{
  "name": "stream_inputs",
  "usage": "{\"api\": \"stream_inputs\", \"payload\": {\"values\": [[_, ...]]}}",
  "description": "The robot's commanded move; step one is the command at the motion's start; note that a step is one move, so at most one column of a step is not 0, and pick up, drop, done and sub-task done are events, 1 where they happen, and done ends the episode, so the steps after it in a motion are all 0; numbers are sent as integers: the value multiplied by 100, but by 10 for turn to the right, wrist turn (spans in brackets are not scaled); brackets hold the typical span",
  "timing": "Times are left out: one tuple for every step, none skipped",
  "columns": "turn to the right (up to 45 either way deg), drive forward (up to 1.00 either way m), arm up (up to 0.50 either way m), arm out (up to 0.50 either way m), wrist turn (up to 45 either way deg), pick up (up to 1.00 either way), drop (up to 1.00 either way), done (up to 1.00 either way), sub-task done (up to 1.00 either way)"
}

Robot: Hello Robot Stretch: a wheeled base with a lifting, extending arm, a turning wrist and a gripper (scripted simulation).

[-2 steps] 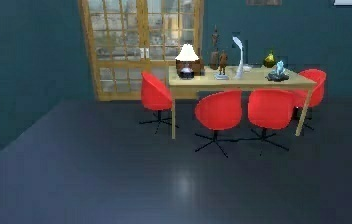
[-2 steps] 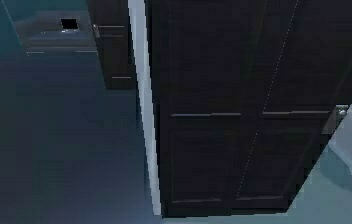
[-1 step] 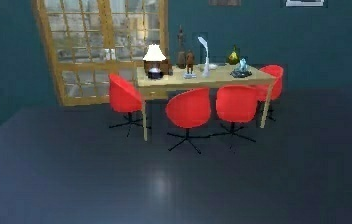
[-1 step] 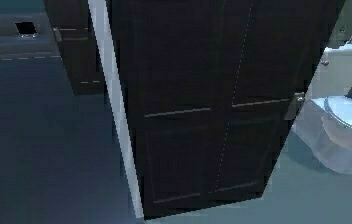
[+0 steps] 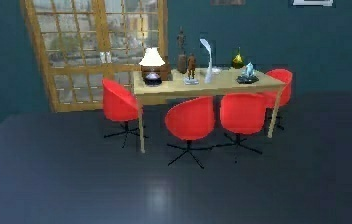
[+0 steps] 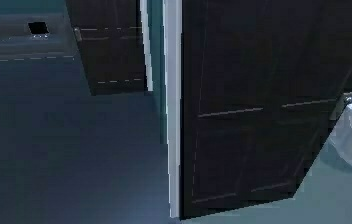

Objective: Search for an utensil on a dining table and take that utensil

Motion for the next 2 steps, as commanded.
{"api": "stream_inputs", "payload": {"values": [[450,0,0,0,0,0,0,0,0],[90,0,0,0,0,0,0,0,0]]}}
